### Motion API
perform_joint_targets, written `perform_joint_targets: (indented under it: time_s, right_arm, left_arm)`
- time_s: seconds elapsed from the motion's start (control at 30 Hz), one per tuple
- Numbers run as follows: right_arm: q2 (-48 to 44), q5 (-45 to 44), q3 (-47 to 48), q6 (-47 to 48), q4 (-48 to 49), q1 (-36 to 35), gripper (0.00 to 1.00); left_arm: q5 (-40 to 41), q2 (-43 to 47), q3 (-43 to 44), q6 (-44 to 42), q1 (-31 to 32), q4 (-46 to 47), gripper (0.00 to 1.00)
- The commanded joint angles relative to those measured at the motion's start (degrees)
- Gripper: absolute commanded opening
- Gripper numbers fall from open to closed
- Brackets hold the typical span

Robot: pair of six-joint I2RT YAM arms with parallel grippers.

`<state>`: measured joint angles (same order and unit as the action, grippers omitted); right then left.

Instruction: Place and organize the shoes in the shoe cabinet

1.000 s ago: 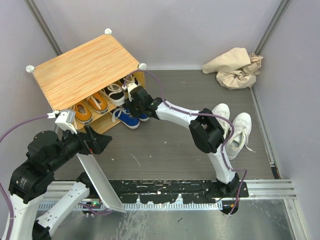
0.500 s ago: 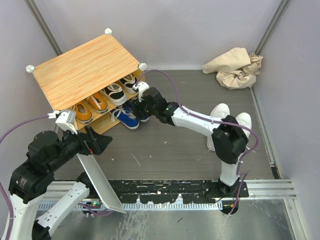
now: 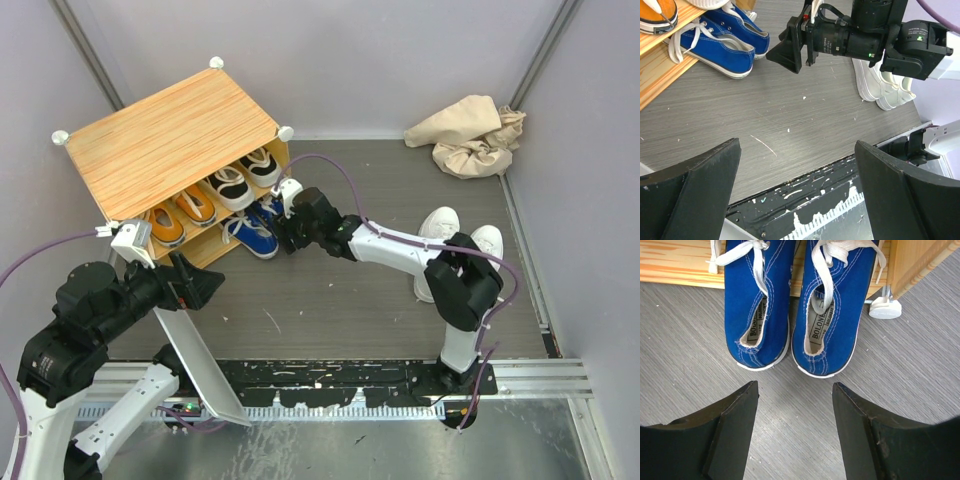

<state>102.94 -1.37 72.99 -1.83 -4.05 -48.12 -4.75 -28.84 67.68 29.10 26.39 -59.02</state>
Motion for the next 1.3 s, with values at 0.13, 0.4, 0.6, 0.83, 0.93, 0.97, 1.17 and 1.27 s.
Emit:
perform_joint_targets:
  time_s: [0.13, 0.4, 0.6, 0.83, 0.93, 0.97, 1.17, 1.27]
  right_arm:
    - [4.68, 0.09, 2.24, 1.91, 9.63, 1.21, 0.64]
    - [8.07, 0.2, 3.13, 0.98, 11.74, 2.52, 0.47]
    - [7.08, -0.38, 2.66, 1.3, 16.56, 2.72, 0.05]
    - [8.0, -1.63, 8.4, 0.25, 19.11, 2.72, 0.03]
    - [9.91, -2.54, 10.41, 0.52, 20.5, 2.76, 0.03]
    - [10.37, -3.11, 10.78, 0.72, 21.04, 2.72, 0.03]
    - [12.82, -7.07, 9.41, 3.27, 27.81, 2.76, 0.03]
    - [14.39, -8.54, 8.8, 5.19, 30.78, 2.77, 0.03]
  left_arm:
    - [1.41, 1.16, -0.09, -0.63, -0.03, 0.47, 0.98]
    - [2.25, 1.46, 0.2, -0.8, -0.02, -0.47, 0.98]
    - [2.03, 1.14, 0.39, -0.94, -0.02, -0.49, 0.98]
    - [1.93, 1.5, 0.27, -0.89, -0.03, -0.96, 0.98]
    - [2.05, 1.7, 0.07, -0.89, -0.02, -1.16, 0.98]
    - [2.11, 1.73, -0.07, -0.81, -0.02, -1.18, 0.98]
    - [1.98, 1.56, -0.57, -0.62, -0.03, -1.24, 0.98]
    - [1.67, 1.26, -0.69, -0.54, -0.03, -1.16, 0.98]
